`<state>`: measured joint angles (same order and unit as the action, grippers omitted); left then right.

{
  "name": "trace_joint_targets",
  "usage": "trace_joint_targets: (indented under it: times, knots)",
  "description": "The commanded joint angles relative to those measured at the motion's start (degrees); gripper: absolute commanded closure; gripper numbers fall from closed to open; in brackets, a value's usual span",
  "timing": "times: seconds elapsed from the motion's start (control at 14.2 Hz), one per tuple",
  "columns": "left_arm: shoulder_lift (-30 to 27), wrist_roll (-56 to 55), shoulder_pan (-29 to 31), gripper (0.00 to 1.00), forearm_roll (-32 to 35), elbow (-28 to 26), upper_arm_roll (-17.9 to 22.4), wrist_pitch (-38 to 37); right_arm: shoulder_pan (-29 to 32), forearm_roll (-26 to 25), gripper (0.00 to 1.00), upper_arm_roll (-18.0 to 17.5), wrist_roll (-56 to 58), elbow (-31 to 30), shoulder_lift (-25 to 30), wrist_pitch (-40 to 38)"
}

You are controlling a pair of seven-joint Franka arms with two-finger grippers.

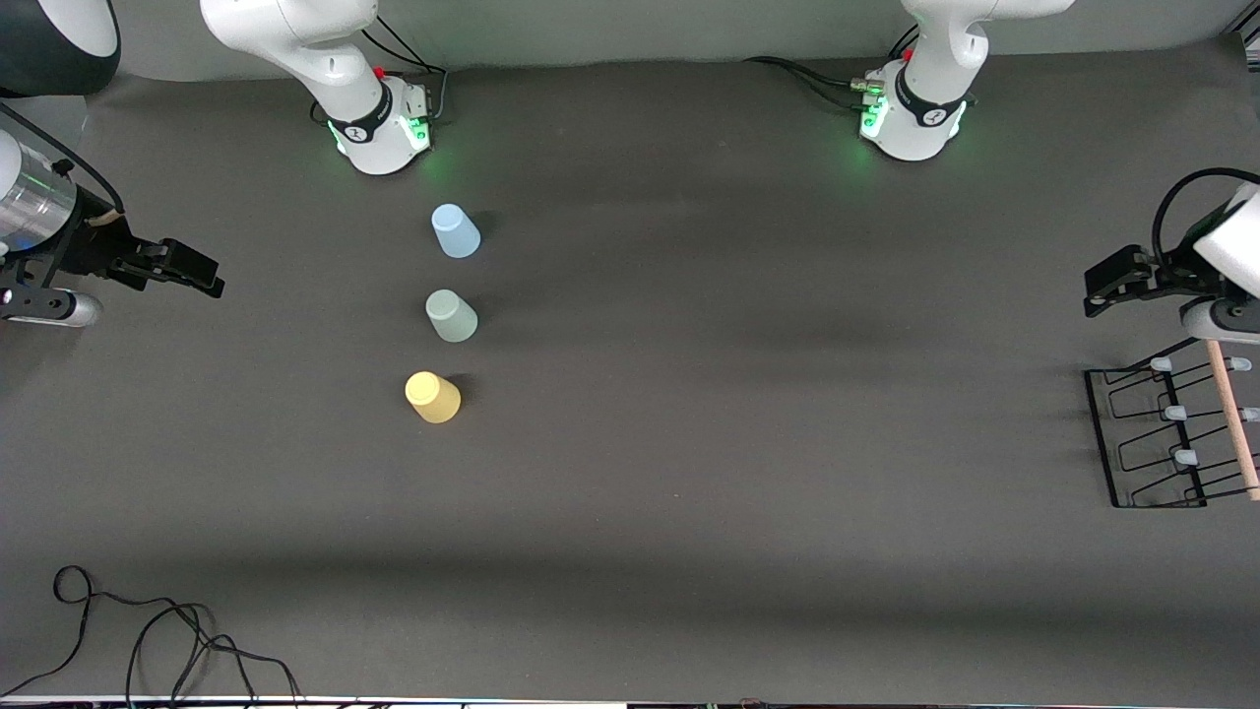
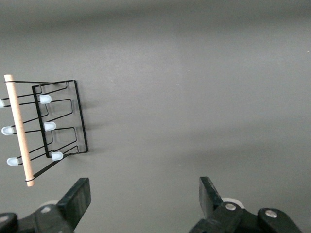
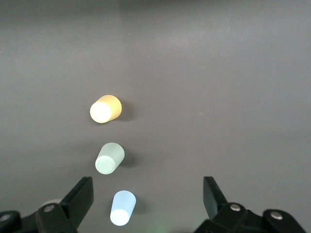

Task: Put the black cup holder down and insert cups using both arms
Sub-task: 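Lift the black wire cup rack with the left gripper by its handle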

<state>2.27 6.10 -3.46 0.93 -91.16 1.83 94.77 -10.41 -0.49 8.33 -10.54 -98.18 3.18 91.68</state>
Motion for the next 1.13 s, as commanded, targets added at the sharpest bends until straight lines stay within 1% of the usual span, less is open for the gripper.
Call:
trace_joint_targets:
  times: [0.0, 0.21, 0.35, 0.63, 0.7, 0.77, 0.92, 0.99, 1.06]
  knots:
    - [-1.1, -1.0, -0.7, 0.01, -0.8, -1.3, 0.4, 0.0, -0.1, -0.6, 0.00, -0.2, -0.7, -0.5, 1.1, -0.5]
    - [-0.2, -1.0, 0.1, 0.01, -1.3, -1.2, 0.5, 0.2, -0.1, -0.6, 0.00, -0.2, -0.6, -0.4, 1.0, -0.4]
    - [2.1, -1.2, 1.2, 0.01, -1.0, -1.0, 1.5, 0.5, 0.0, -0.6, 0.00, -0.2, -0.5, -0.3, 1.0, -0.4]
    - [12.0, 1.5, 10.2, 0.00, -0.4, 4.7, 1.6, 1.3, 0.0, -0.6, 0.00, -0.2, -0.6, -0.3, 1.0, -0.4]
    - [14.9, 1.5, 12.0, 0.01, -0.4, 6.6, 1.6, 1.5, 0.0, -0.6, 0.00, -0.2, -0.6, -0.3, 1.0, -0.4]
    - [17.7, 1.6, 12.4, 0.00, -0.1, 8.4, 1.6, 2.3, -0.1, -0.5, 0.00, -0.2, -0.7, -0.3, 1.0, -0.4]
    - [20.5, 1.7, 12.7, 0.01, 2.2, 8.4, 1.6, 6.6, 0.0, -0.6, 0.00, -0.2, -0.7, -0.3, 1.0, -0.4]
    - [21.5, 2.1, 14.0, 0.01, 2.7, 8.1, 1.6, 8.0, 0.0, -0.5, 0.00, -0.2, -0.6, -0.3, 1.0, -0.4]
    - [22.2, 4.8, 15.8, 0.01, 2.7, 8.1, 1.5, 8.7, 0.0, -0.5, 0.00, -0.2, -0.6, -0.4, 1.0, -0.5]
